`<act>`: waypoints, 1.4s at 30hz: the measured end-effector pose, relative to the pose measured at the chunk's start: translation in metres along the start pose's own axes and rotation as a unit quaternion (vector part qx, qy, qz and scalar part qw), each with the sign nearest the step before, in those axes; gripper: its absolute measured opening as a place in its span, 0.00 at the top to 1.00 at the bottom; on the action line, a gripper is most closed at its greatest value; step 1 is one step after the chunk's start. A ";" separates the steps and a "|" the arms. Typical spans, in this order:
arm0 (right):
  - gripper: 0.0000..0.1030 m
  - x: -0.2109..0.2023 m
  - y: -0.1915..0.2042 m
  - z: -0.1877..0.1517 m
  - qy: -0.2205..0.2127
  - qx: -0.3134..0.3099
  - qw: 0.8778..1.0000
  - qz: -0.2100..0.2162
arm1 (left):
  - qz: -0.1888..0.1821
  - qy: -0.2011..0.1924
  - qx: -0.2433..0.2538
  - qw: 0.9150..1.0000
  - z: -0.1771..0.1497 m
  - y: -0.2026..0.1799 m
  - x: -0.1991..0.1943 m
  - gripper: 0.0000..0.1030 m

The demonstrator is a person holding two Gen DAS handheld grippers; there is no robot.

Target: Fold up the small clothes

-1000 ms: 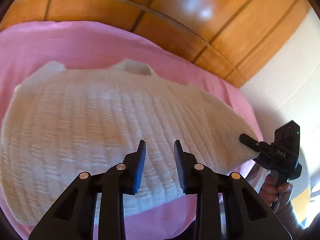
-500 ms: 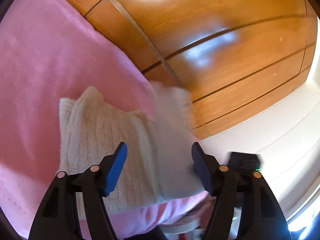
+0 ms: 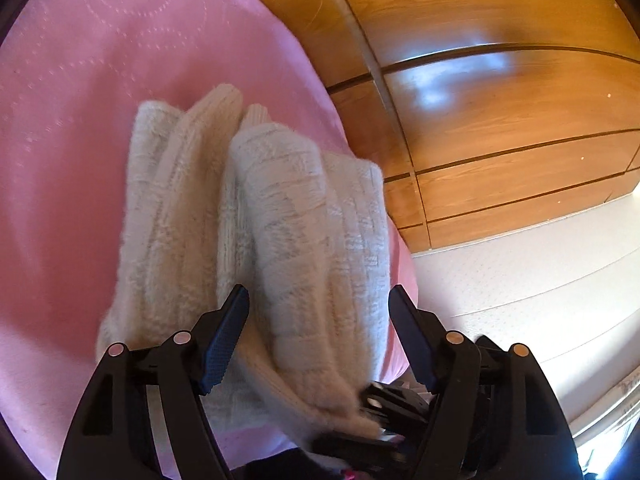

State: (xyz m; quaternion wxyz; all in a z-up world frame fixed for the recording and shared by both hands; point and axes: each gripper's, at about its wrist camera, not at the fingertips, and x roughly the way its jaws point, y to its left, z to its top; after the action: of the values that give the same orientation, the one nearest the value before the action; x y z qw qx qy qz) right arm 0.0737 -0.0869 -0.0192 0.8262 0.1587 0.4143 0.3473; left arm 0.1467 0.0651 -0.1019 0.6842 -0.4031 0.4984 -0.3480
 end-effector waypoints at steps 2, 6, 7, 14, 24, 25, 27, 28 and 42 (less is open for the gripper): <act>0.86 -0.011 0.003 0.000 -0.018 -0.001 1.000 0.002 | -0.014 0.002 -0.003 1.000 0.004 0.000 0.000 0.32; 0.86 -0.007 0.010 -0.005 -0.015 -0.019 1.000 -0.009 | -0.010 0.010 -0.002 1.000 0.009 -0.012 0.015 0.66; 0.86 -0.004 0.013 -0.006 -0.016 -0.027 0.999 -0.020 | 0.023 0.011 0.019 0.999 0.009 -0.020 0.019 0.75; 0.45 -0.038 0.005 -0.008 -0.032 -0.016 0.999 0.000 | 0.111 -0.027 0.099 0.989 0.008 -0.061 0.013 0.91; 0.47 -0.087 -0.053 -0.010 -0.064 0.048 0.993 -0.081 | 0.250 -0.058 0.192 0.947 0.008 -0.069 -0.024 0.90; 0.47 -0.068 -0.053 -0.015 -0.034 0.045 0.994 -0.089 | 0.276 -0.048 0.188 0.941 0.007 -0.054 -0.015 0.90; 0.47 -0.036 -0.056 -0.026 0.014 0.037 0.991 -0.127 | 0.295 -0.029 0.164 0.941 0.005 -0.033 0.001 0.84; 0.46 -0.020 -0.060 -0.033 0.037 0.041 0.988 -0.146 | 0.290 -0.037 0.142 0.946 0.004 -0.026 0.001 0.81; 0.57 -0.079 -0.064 0.055 -0.104 0.056 0.977 -0.176 | 0.282 -0.171 0.221 0.918 0.001 -0.106 -0.014 0.77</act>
State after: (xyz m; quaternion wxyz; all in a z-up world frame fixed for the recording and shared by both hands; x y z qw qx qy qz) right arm 0.1126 -0.1868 0.0241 0.9026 0.1642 0.3666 0.1547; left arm 0.1367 0.0316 -0.0014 0.9001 -0.1383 0.3775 -0.1680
